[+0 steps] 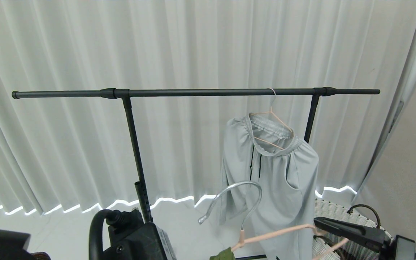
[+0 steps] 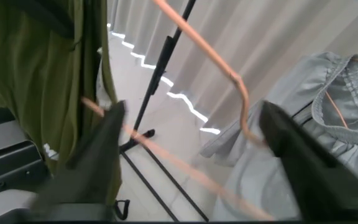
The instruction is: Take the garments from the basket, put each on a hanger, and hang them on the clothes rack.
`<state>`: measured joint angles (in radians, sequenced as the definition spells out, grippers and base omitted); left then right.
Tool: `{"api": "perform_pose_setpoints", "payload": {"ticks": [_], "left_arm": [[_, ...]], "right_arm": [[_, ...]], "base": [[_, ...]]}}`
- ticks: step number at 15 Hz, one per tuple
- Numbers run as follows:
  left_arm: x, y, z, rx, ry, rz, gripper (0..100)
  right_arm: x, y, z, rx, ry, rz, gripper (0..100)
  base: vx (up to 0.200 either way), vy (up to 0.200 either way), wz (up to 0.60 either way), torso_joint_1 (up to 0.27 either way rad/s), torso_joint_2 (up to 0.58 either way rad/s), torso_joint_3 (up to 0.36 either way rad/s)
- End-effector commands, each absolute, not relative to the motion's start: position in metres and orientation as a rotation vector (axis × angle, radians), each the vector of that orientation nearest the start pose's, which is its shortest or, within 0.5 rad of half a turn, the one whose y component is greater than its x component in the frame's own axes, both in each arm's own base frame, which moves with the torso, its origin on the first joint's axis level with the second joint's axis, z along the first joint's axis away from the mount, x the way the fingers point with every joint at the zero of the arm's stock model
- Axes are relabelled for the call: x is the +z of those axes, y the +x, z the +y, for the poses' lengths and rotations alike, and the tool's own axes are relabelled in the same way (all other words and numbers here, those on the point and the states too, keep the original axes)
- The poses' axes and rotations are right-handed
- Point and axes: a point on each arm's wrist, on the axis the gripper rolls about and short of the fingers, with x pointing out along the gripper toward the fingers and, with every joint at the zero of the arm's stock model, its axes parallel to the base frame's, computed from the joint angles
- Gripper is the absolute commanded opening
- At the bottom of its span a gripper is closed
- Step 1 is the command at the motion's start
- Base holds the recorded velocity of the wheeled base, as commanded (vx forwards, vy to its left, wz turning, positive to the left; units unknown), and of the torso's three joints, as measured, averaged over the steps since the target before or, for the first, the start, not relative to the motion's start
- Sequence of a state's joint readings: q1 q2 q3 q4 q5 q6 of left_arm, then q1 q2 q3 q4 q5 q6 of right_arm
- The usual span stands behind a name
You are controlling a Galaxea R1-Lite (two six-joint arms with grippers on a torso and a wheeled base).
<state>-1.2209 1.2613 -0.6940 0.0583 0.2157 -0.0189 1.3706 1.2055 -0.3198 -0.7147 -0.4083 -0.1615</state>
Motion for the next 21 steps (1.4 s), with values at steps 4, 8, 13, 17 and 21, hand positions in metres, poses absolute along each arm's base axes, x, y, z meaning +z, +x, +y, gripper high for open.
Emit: {"api": "perform_pose_setpoints", "payload": {"ticks": [4, 8, 13, 17, 21], "left_arm": [[0.184, 0.068, -0.162, -0.874, 0.506, 0.490, 0], [0.184, 0.089, -0.152, -0.692, 0.519, 0.488, 0], [0.203, 0.103, -0.153, -0.580, 0.445, 0.410, 0], [0.209, 0.105, -0.156, -0.564, 0.411, 0.365, 0], [0.214, 0.106, -0.158, -0.565, 0.380, 0.332, 0]], "right_arm": [[0.174, 0.040, 0.150, 0.963, -0.284, 0.035, 100], [0.178, 0.041, 0.155, 0.959, -0.219, 0.139, 100], [0.176, 0.047, 0.183, 0.902, -0.012, 0.449, 100], [0.164, 0.072, 0.228, 0.751, 0.160, 0.608, 100], [0.150, 0.107, 0.246, 0.618, 0.199, 0.646, 100]], "base": [[0.000, 0.000, 0.00, 0.000, 0.00, 0.000], [0.000, 0.000, 0.00, 0.000, 0.00, 0.000], [0.000, 0.000, 0.00, 0.000, 0.00, 0.000], [0.000, 0.000, 0.00, 0.000, 0.00, 0.000], [0.000, 0.000, 0.00, 0.000, 0.00, 0.000]]}}
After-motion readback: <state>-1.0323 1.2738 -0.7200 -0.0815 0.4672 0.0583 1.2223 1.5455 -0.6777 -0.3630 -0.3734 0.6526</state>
